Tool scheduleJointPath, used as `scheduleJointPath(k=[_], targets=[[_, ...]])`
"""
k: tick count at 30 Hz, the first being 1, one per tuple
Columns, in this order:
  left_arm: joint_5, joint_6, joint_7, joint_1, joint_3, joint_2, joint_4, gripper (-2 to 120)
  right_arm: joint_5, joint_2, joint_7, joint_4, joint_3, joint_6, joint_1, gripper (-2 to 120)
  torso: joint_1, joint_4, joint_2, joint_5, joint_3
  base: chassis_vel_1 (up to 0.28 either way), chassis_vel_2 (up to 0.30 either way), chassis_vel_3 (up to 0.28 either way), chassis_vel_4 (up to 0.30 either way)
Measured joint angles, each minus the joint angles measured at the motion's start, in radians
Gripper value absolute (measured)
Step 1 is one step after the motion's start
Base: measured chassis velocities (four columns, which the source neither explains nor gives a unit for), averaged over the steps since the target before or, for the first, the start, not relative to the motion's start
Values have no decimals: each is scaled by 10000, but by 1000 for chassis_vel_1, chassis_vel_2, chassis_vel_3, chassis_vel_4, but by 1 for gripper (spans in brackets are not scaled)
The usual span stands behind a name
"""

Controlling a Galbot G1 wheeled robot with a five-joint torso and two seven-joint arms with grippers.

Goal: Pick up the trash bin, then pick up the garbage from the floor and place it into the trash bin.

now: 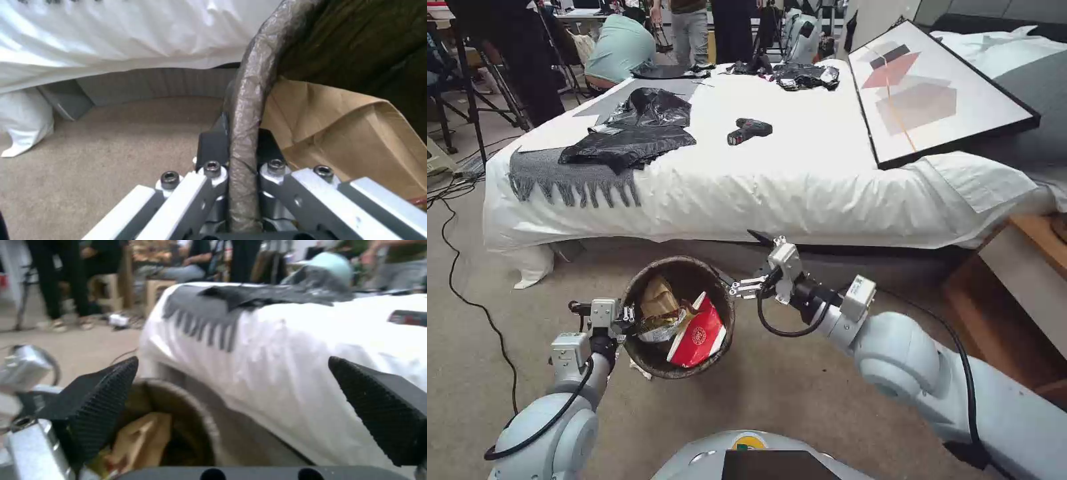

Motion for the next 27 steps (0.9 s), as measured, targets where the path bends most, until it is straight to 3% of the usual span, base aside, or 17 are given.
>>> scheduleJointPath(k=[7,11,16,20,27], targets=[[-48,-5,-5,-1,-93,45,-62,0,-1050,398,176,-111,1331,309,-1389,100,0,0,0,0,0,0,0,0,0],[-93,-5,-9,0,-123,41,-70,0,-1911,753,-17,-162,2787,616,-3140,100,0,-1,0,-1,0,0,0,0,0],[-91,-11,-12,41,-121,-12,-72,0,-2612,1193,-297,-183,3856,879,-4380,100,0,-1,0,-2,0,0,0,0,0],[-101,-31,-5,34,-124,6,-72,0,-3547,2118,-760,-286,5272,1518,-5743,100,0,-2,1,-3,-1,0,0,0,0],[-103,-38,4,56,-138,33,-74,0,-4349,3448,-1143,-464,6464,2293,-7267,100,0,0,0,-1,-1,0,0,0,0]])
